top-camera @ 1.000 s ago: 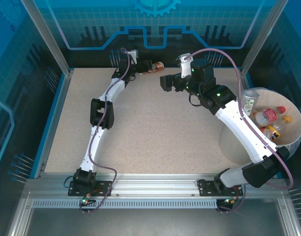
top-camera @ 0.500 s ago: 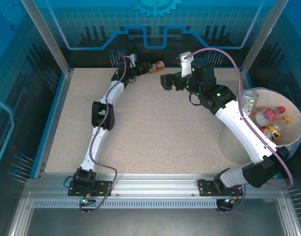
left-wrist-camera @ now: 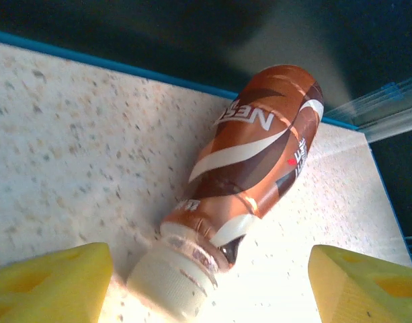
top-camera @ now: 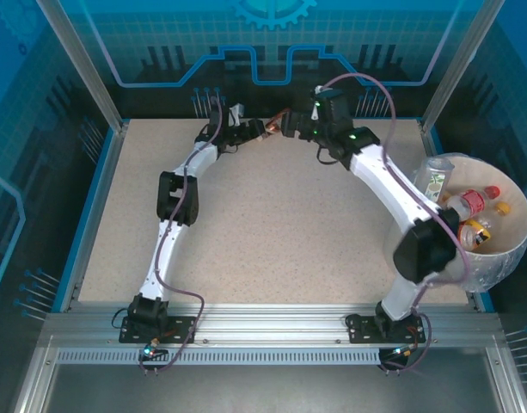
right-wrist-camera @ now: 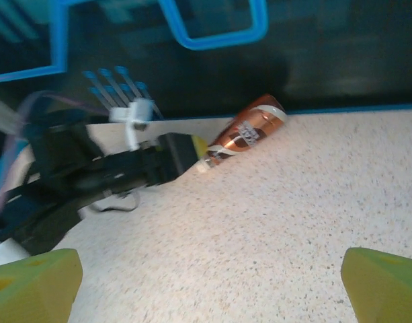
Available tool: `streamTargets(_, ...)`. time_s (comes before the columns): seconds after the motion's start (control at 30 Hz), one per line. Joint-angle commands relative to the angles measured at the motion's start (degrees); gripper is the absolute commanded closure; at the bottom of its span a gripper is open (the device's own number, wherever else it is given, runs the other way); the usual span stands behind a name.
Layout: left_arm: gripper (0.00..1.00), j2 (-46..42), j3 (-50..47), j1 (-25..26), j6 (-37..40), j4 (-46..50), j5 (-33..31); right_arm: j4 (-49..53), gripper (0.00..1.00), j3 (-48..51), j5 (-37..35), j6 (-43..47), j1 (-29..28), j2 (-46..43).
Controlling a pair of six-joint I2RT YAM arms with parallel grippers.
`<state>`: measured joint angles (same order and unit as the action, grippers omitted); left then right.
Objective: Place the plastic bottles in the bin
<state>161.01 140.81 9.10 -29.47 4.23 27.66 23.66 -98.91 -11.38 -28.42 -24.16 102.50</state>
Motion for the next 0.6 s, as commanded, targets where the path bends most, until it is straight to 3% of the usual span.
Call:
streamTargets(0.0, 0.22, -5.47, -6.21, 1.76, 0.60, -1.18, 4.60, -0.76, 0.00, -7.01, -3.44, -10.12, 1.30, 9.71)
streamTargets(0.17, 0.23, -4.14, -5.07, 3.75, 1.69, -0.15, 6.01, 0.00, 0.00, -15.68, -4.97, -17.50, 2.78, 22.33)
streamTargets(0.33, 0.24, 0.98, 3.01, 5.18, -0.30, 0.94, 9.99, 1.32, 0.00, -22.81, -3.77, -21.03, 4.01, 31.77)
streamTargets(0.57, 0.24, -5.75, -10.67, 9.38, 0.47, -7.83, 12.43, 3.90, 0.00, -26.42, -1.75, -22.55, 6.71, 37.43)
